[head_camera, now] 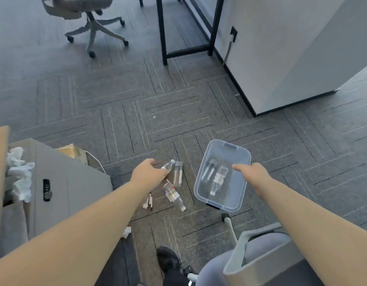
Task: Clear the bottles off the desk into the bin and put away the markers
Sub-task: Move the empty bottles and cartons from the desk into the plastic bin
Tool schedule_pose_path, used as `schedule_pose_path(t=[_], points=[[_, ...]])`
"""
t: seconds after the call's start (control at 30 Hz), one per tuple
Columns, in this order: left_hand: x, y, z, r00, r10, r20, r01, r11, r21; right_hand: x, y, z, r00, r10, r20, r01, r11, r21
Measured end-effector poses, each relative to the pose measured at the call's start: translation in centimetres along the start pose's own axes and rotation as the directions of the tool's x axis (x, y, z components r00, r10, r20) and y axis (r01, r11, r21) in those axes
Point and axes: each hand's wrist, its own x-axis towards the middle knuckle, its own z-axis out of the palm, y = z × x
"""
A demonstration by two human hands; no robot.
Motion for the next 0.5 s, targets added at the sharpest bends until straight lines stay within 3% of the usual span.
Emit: schedule_pose_path(t=[0.27,0.5], points=[[-4.1,-6.8,-12.5,0.956,-0.159,-0.246,0.096,0.964,-0.247,-6.3,-9.6,9.6,0.964,-0.17,0.206,0.212,0.957,-0.198],[-14.0,-17.0,-23.1,0.794,-0.382,-0.473,0.163,0.883,-0.44,-18.5,-16.1,21.0,0.825,-0.35,0.444,0.504,0.812,-0.295]])
